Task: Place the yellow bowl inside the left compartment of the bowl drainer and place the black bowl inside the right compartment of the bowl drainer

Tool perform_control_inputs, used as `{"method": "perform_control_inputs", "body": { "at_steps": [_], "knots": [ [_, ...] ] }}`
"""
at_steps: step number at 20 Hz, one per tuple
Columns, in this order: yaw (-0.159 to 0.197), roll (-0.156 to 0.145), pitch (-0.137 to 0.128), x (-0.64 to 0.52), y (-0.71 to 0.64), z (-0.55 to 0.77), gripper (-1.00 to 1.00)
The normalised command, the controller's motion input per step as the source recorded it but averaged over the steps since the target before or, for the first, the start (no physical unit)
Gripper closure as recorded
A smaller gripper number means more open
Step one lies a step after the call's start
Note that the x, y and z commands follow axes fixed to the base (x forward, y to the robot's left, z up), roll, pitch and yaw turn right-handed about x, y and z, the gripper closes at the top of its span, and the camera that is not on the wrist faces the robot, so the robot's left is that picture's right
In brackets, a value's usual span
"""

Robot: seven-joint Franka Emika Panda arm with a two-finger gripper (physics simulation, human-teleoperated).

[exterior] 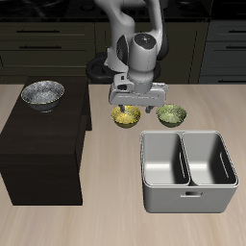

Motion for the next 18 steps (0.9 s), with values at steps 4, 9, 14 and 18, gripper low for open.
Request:
{"method": "perform_control_inputs", "body": {
  "at_steps": [4,9,14,18],
  "knots": [
    [-0.016,-0.001,0.032,0.01,0.03,-0.19,-1.0],
    [-0.012,0.033,0.028,-0.03,0.15,-0.17,-1.0],
    [-0.003,0.08,0.017,-0.06,0.24,-0.16,-1.0],
    [0.017,0.065,0.007,-0.08,0.25,-0.13,1.0]
  ]
}}
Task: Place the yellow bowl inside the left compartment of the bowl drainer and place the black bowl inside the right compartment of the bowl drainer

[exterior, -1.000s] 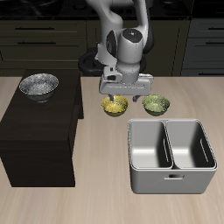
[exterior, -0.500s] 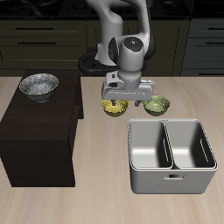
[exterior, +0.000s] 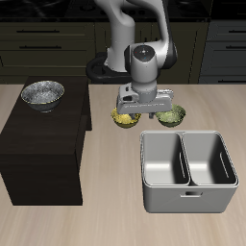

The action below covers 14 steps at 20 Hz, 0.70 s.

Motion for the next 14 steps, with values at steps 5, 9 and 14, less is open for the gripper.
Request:
{"method": "perform_control_inputs", "body": {
  "at_steps": [5,9,14],
  "knots": [
    [-0.007,0.006,-0.009,0.02,-0.01,0.08,1.0],
    [-0.003,-0.001,-0.019,0.01,-0.03,0.1,1.0],
    [0.005,0.003,-0.014,-0.01,-0.02,0.11,1.0]
  ]
}}
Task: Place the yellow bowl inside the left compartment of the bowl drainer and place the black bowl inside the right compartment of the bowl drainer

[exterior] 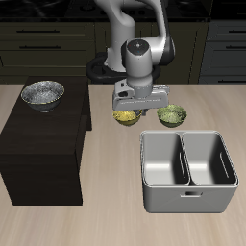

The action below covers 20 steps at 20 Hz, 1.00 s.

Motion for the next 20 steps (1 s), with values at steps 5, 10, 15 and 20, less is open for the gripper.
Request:
{"method": "perform_control_inputs", "body": {
  "at_steps": [5,10,15,20],
  "knots": [
    [0.01,-0.007,-0.042,-0.05,-0.07,0.27,1.0],
    [0.016,-0.019,-0.055,0.0,-0.07,0.41,1.0],
    [0.009,0.002,-0.047,-0.02,-0.03,0.37,1.0],
    [0.001,0.001,-0.036,0.04,0.01,0.4,1.0]
  ]
}}
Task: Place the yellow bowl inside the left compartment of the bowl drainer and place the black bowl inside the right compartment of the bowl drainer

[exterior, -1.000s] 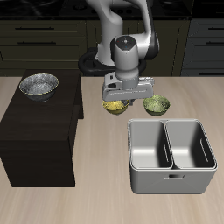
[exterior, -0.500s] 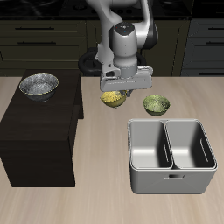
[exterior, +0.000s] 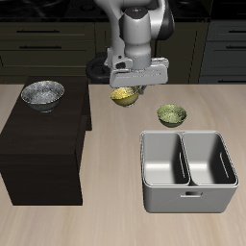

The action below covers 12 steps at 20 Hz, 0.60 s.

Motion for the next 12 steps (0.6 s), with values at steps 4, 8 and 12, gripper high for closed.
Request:
{"method": "perform_control_inputs", "body": {
  "at_steps": [4,8,12],
  "knots": [
    [0.002,0.014,-0.04,0.05,0.1,0.44,1.0],
    [0.002,0.004,-0.014,0.05,0.07,0.26,1.0],
    [-0.017,0.006,-0.02,0.13,0.16,0.48,1.0]
  ]
}}
